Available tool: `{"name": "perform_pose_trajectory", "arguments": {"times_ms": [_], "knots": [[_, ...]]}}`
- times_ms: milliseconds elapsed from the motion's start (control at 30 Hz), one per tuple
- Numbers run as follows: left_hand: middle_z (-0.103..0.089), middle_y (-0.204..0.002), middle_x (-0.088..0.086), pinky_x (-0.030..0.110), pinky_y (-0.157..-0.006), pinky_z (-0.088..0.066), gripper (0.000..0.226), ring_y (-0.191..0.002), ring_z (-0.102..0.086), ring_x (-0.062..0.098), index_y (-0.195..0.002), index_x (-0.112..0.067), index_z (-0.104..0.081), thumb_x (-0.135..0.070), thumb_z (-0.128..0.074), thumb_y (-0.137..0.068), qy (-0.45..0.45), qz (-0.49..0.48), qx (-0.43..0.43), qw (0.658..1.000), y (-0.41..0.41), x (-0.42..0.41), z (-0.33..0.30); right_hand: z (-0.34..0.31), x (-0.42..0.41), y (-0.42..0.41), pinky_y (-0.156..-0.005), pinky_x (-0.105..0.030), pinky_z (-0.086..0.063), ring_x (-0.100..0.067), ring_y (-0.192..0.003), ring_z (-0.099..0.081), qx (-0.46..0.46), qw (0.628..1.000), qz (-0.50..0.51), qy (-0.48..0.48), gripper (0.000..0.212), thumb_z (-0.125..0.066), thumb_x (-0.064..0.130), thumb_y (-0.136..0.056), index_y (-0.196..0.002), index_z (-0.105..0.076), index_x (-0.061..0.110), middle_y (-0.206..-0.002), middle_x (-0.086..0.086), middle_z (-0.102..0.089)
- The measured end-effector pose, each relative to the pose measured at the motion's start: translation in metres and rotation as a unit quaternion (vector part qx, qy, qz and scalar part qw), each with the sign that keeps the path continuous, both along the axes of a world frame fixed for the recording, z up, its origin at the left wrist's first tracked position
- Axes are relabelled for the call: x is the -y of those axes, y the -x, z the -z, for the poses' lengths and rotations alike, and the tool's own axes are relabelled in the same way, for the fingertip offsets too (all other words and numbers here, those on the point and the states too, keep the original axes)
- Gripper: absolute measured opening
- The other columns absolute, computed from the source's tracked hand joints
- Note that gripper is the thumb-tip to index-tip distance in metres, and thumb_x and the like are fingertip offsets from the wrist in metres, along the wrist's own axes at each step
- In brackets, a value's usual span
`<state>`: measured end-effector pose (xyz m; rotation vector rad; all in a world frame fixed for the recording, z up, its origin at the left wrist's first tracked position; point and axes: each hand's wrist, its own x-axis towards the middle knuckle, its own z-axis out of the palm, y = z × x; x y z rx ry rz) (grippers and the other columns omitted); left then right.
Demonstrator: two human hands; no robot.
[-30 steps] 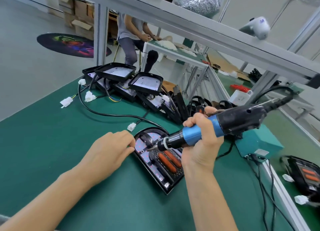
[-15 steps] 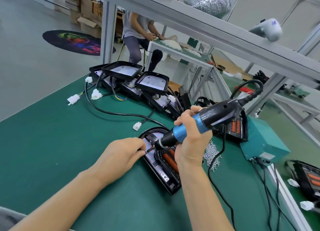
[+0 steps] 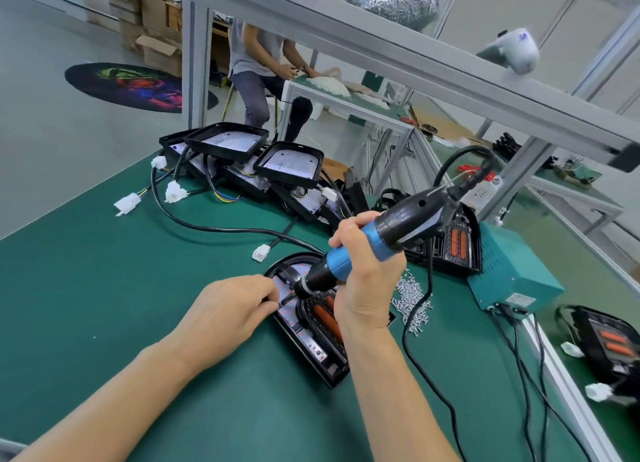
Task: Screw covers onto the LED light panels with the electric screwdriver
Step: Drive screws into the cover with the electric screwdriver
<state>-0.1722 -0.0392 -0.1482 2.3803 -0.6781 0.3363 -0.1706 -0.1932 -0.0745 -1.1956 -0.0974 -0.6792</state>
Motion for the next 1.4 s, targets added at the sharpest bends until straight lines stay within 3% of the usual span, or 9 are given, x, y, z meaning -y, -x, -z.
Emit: {"name": "perform_pose_trajectory", "arguments": {"times_ms": [167,367,467,567,733,833,933,1133,1400], "knots": [[-0.051,-0.066,-0.017,0.012,-0.059,-0.035,0.009,-0.073,-0.043,0.004,-0.082,-0.02,-0.06,-0.023,-0.063,-0.09,-0.019,0.003,-0.003,1.0,-0.001,0.0,-0.003,-0.007,0.008,0.008,-0.071,-0.025,-0.048,-0.016,-0.063,-0.055,-0.007,0.997,0.036,-0.065,0.023,-0.07,0.011,-0.069,-0.088,-0.065,0.024,-0.067,-0.005,-0.056],[-0.056,-0.066,-0.02,0.024,-0.057,-0.042,0.015,-0.069,-0.05,0.001,-0.075,-0.025,-0.058,-0.021,-0.064,-0.089,-0.006,-0.009,0.007,1.0,-0.004,0.015,-0.025,-0.018,0.056,0.028,-0.08,-0.041,-0.043,-0.019,-0.064,-0.055,0.037,0.981,0.138,-0.128,0.029,-0.068,0.009,-0.072,-0.099,-0.06,0.018,-0.061,0.002,-0.059],[-0.052,-0.065,-0.018,0.025,-0.061,-0.034,0.013,-0.063,-0.047,0.003,-0.078,-0.025,-0.058,-0.024,-0.061,-0.091,-0.027,0.009,0.027,0.999,-0.009,0.045,-0.041,-0.02,0.086,0.042,-0.079,-0.039,-0.044,-0.024,-0.069,-0.054,0.06,0.969,0.202,-0.129,0.023,-0.073,0.016,-0.063,-0.082,-0.068,0.028,-0.071,-0.007,-0.058],[-0.053,-0.075,-0.014,0.018,-0.061,-0.026,0.008,-0.077,-0.052,0.011,-0.085,-0.026,-0.059,-0.029,-0.057,-0.092,-0.047,0.041,0.055,0.997,-0.019,0.086,-0.057,-0.017,0.113,0.051,-0.073,-0.033,-0.046,-0.018,-0.06,-0.054,0.065,0.958,0.236,-0.148,0.026,-0.069,0.012,-0.068,-0.09,-0.063,0.023,-0.061,0.002,-0.057],[-0.065,-0.1,-0.005,0.029,-0.083,-0.033,0.013,-0.096,-0.055,0.018,-0.095,-0.023,-0.062,-0.029,-0.051,-0.095,-0.223,0.093,0.05,0.969,-0.047,0.172,-0.067,-0.007,0.144,0.062,-0.062,-0.025,-0.049,-0.015,-0.058,-0.055,0.052,0.954,0.255,-0.147,0.028,-0.066,0.008,-0.072,-0.097,-0.058,0.018,-0.059,0.005,-0.058],[-0.07,-0.101,0.001,0.032,-0.086,-0.036,0.012,-0.092,-0.059,0.022,-0.087,-0.023,-0.063,-0.017,-0.053,-0.089,-0.328,0.114,0.02,0.937,-0.06,0.207,-0.062,0.0,0.155,0.065,-0.06,-0.023,-0.049,-0.014,-0.058,-0.056,0.048,0.954,0.261,-0.14,0.028,-0.066,0.009,-0.072,-0.097,-0.057,0.018,-0.058,0.006,-0.058],[-0.072,-0.097,0.004,0.035,-0.092,-0.044,0.01,-0.092,-0.064,0.025,-0.088,-0.016,-0.07,-0.013,-0.062,-0.082,-0.361,0.127,-0.031,0.923,-0.067,0.22,-0.053,0.002,0.165,0.065,-0.06,-0.023,-0.049,-0.013,-0.057,-0.057,0.051,0.953,0.266,-0.137,0.028,-0.067,0.009,-0.072,-0.096,-0.058,0.018,-0.06,0.006,-0.059],[-0.072,-0.094,0.004,0.031,-0.07,-0.05,0.014,-0.081,-0.063,0.025,-0.088,-0.015,-0.075,-0.014,-0.075,-0.074,-0.344,0.123,-0.126,0.922,-0.068,0.218,-0.043,0.003,0.168,0.051,-0.06,-0.023,-0.049,-0.015,-0.058,-0.056,0.049,0.954,0.257,-0.143,0.027,-0.067,0.008,-0.072,-0.096,-0.058,0.018,-0.061,0.005,-0.058],[-0.072,-0.09,0.006,0.034,-0.069,-0.052,0.011,-0.076,-0.059,0.023,-0.086,-0.009,-0.075,-0.006,-0.073,-0.075,-0.33,0.121,-0.154,0.923,-0.07,0.217,-0.041,0.018,0.154,0.031,-0.062,-0.025,-0.048,-0.014,-0.057,-0.055,0.006,0.955,0.253,-0.153,0.028,-0.068,0.009,-0.069,-0.095,-0.059,0.015,-0.063,-0.005,-0.055]]}}
